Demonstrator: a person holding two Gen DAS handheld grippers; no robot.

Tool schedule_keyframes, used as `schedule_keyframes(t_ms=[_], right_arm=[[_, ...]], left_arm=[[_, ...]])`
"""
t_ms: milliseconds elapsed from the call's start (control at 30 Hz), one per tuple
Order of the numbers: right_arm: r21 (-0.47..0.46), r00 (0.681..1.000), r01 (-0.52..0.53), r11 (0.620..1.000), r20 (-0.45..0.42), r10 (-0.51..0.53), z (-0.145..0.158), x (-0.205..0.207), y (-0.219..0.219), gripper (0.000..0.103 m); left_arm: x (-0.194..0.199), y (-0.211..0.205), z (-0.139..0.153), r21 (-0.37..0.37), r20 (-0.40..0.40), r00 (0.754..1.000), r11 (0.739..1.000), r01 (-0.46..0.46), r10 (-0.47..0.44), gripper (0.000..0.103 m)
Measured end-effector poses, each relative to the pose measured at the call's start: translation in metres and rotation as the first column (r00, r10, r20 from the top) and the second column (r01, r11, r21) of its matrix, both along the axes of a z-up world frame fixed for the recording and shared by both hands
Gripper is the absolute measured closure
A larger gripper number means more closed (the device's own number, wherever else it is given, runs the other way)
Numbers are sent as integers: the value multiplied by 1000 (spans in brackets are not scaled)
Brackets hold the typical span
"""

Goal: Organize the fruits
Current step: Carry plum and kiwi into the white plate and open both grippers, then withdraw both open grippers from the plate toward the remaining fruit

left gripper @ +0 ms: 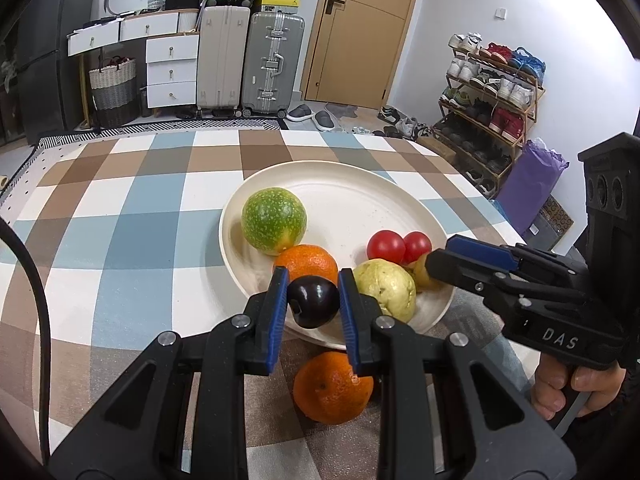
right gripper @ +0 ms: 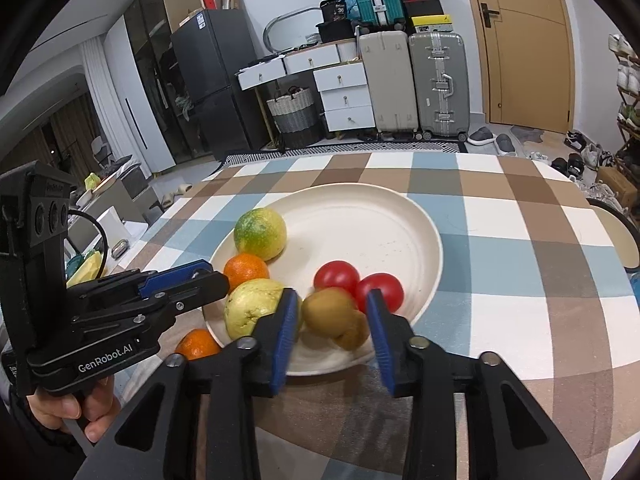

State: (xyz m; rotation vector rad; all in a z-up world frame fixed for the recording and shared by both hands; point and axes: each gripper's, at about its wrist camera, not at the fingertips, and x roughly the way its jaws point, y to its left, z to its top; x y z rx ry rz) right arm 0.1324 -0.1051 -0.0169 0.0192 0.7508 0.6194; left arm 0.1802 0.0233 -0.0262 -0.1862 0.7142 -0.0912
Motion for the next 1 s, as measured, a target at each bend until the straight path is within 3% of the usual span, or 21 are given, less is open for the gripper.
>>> schedule_keyframes(t_ms=[700,767,867,900,1000], right_arm=[[-1,1000,22,1000,9,-22,5,-6,-13,51],[0,1000,23,1000,12,-23,5,-6,-14,50],[4,1000,26,1000,16,-26,6,-9,-16,45],[6,1000,26,1000,16,-27,6,-9,-17,43],[7,1000,28,1000,13,-28,5,-10,-18,41]], left_arm=[[13,-14,14,-26,11,1000,999,24,-24,81],[13,-15,16,-29,7,1000,999,23,-23,75],[9,-14,19,-27,17,1000,1000,-1,2,42],[6,-13,20,-27,29,1000,1000,-4,4,37],[0,-13,24,-21,43,999,1000,10,-9,33]])
